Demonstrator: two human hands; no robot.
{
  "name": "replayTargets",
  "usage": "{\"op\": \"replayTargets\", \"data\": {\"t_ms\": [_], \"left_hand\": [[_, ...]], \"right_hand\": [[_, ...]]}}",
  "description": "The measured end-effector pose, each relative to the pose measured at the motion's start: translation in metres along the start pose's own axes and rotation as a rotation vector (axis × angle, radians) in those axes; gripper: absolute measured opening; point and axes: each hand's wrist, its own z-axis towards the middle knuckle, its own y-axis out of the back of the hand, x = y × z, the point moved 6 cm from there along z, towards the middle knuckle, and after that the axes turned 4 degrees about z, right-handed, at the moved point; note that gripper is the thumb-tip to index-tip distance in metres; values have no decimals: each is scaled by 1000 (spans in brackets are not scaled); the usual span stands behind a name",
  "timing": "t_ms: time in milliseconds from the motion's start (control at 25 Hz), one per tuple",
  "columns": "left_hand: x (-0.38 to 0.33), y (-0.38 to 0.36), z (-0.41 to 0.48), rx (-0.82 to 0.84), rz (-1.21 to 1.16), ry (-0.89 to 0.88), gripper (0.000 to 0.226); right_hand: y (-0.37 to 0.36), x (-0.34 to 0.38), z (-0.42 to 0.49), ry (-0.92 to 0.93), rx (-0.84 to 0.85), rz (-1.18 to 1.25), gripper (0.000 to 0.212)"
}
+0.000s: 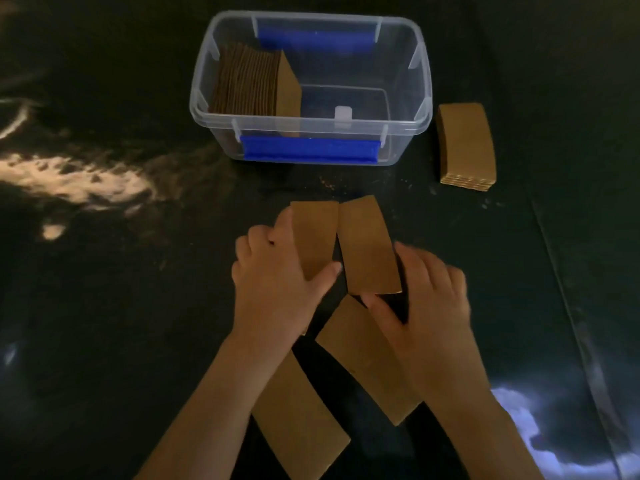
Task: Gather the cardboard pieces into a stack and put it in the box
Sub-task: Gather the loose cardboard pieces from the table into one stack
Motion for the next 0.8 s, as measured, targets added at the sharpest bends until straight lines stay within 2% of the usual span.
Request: {"op": "replayTargets", "data": {"t_ms": [40,160,200,280,360,440,520,600,680,800], "left_hand": [[-4,1,-5,-12,24,-30,86],[19,20,-37,-66,41,-33,80],[32,22,-52,5,81,-14,82],[52,12,-82,271,191,28,92],[63,4,-98,404,199,90,90],[65,5,-98,435,105,132,70],[68,6,-94,466,27,130,49],[68,14,-89,455,-104,146,34],[60,28,-73,375,-245,134,22],[27,37,-20,228,-284,-5,12]], "right_hand": [[2,-5,-13,-60,31,-86,77],[-13,-17,-43,-217,316,-398,88],[-17,-17,-46,-255,368,-402,86],[-19,-11,-47,-254,433,-366,69],[-13,6,-42,-75,354,-185,37],[-3,19,-26,7,253,28,5],[1,21,1,-7,211,16,7],[5,15,29,-28,97,-153,36],[16,5,42,-86,-5,-211,52],[26,-12,34,-184,-44,-94,48]]}}
